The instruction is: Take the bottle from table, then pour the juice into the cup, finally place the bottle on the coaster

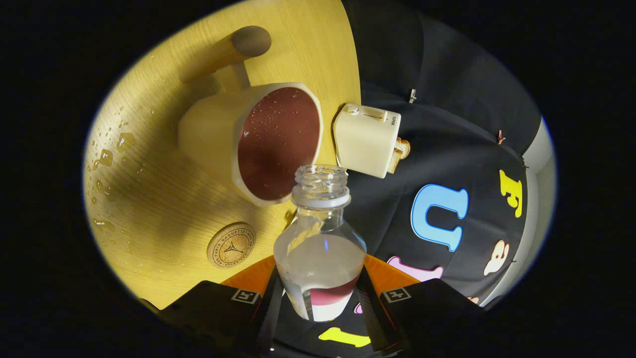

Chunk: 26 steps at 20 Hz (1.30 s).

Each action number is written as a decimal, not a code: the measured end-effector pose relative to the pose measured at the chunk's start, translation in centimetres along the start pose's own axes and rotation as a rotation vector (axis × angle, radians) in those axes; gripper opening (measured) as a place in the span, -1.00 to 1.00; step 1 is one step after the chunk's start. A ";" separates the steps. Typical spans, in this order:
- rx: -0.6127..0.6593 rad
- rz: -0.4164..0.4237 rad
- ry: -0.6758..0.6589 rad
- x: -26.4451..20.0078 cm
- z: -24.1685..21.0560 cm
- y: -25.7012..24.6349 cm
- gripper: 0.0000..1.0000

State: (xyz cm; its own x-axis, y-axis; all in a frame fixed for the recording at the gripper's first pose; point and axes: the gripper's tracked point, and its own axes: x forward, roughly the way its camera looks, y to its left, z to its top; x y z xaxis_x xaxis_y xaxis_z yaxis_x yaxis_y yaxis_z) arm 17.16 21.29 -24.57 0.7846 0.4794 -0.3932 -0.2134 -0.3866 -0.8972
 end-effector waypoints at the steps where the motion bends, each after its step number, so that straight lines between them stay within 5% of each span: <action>1: -0.016 -0.004 -0.002 0.0 0.0 -0.2 0.48; 26: -0.173 -0.022 -0.025 1.0 -0.9 -0.8 0.48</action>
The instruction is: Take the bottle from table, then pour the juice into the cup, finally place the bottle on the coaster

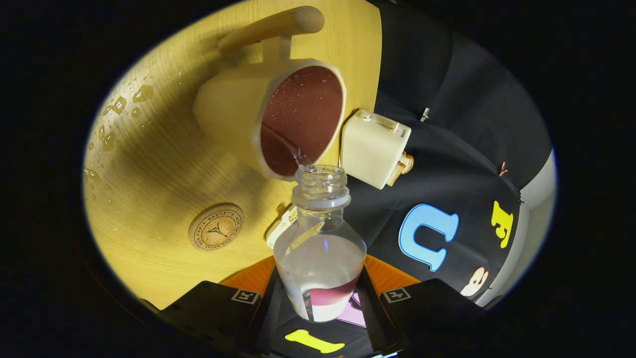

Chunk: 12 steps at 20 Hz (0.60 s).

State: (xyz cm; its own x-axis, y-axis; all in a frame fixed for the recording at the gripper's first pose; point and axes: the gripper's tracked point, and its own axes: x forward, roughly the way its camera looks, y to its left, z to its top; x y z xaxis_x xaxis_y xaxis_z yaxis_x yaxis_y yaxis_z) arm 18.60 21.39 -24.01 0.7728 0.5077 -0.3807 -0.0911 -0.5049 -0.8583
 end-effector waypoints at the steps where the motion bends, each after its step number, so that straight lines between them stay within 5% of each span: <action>1: -0.007 -0.003 -0.005 0.0 0.0 -0.1 0.48; 12: -0.097 -0.016 -0.029 0.0 0.1 -0.9 0.48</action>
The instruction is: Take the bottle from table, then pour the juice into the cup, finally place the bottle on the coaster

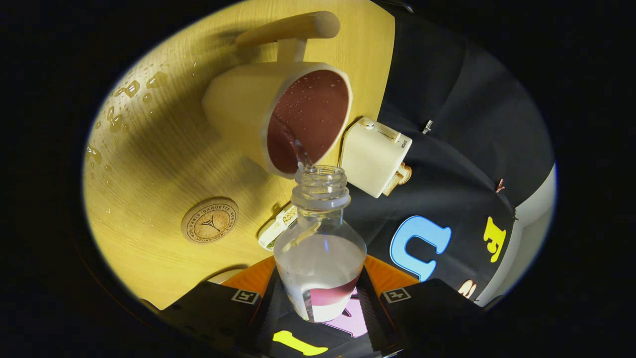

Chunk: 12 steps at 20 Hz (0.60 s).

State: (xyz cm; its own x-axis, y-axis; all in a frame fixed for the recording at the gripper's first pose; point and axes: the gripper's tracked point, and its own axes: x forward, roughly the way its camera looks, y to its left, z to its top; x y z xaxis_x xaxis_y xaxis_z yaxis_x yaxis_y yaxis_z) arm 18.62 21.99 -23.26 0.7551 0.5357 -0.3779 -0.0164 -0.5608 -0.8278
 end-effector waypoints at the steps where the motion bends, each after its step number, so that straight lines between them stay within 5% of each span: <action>1: -0.006 0.001 0.000 0.0 -0.1 0.0 0.48; 12: -0.055 0.001 -0.001 -0.3 0.6 -1.0 0.48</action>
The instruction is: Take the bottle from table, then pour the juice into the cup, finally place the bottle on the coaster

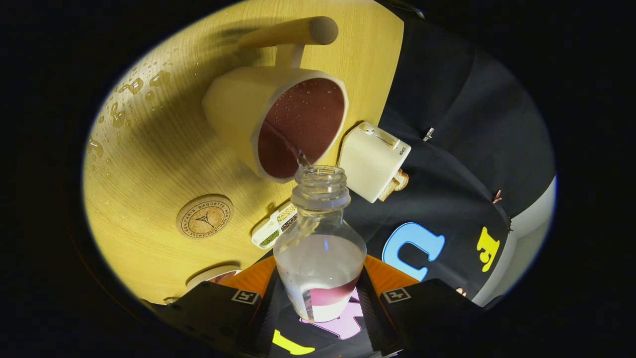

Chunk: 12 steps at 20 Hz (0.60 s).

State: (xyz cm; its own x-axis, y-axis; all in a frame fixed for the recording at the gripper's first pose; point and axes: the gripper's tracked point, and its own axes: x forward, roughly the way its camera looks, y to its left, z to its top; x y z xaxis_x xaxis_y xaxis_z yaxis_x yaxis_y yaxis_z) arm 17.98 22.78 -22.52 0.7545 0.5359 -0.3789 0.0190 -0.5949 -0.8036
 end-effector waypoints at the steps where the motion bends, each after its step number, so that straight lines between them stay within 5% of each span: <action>1: -0.003 0.003 0.003 -0.1 0.0 -0.1 0.48; 12: -0.082 0.022 0.000 0.0 0.9 -1.1 0.48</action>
State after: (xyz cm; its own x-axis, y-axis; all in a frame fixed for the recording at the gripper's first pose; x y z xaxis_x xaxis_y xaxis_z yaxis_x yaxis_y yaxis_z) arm 17.39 23.94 -22.03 0.7553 0.5222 -0.3961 0.0562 -0.6537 -0.7547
